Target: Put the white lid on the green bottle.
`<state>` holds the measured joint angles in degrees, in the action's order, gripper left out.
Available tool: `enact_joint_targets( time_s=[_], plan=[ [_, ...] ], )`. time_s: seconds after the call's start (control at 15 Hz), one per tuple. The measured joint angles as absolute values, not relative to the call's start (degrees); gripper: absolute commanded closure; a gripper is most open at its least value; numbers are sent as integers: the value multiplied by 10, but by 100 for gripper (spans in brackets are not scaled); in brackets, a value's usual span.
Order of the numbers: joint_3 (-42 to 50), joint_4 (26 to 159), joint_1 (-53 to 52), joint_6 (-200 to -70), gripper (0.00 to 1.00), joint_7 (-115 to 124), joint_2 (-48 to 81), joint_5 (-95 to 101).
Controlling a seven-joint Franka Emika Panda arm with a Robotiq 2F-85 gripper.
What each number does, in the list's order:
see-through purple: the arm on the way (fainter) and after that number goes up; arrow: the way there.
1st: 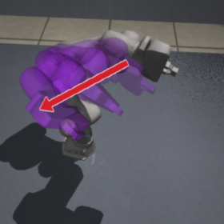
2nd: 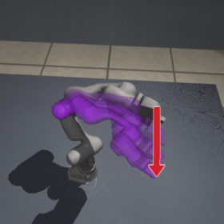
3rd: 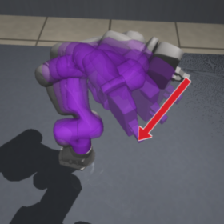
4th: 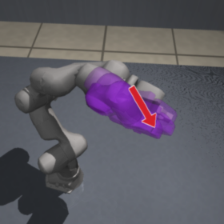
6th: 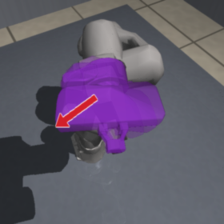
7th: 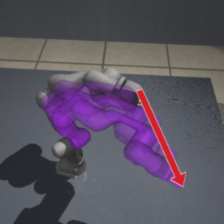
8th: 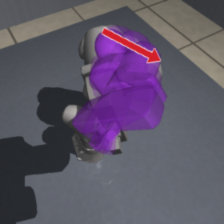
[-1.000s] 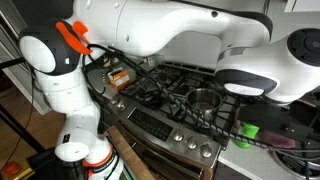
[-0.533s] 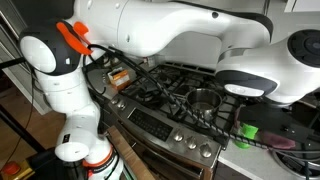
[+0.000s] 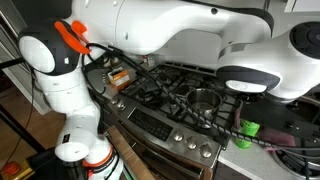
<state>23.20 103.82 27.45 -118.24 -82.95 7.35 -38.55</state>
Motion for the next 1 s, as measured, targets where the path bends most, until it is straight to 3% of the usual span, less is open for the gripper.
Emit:
enact_joint_targets(
  time_s=[0.47,1.0],
  plan=[
    [236,1001,275,-1138,0,-774,-7,-311],
    [237,959,258,-1053,0,-459,-68,-142]
  ],
)
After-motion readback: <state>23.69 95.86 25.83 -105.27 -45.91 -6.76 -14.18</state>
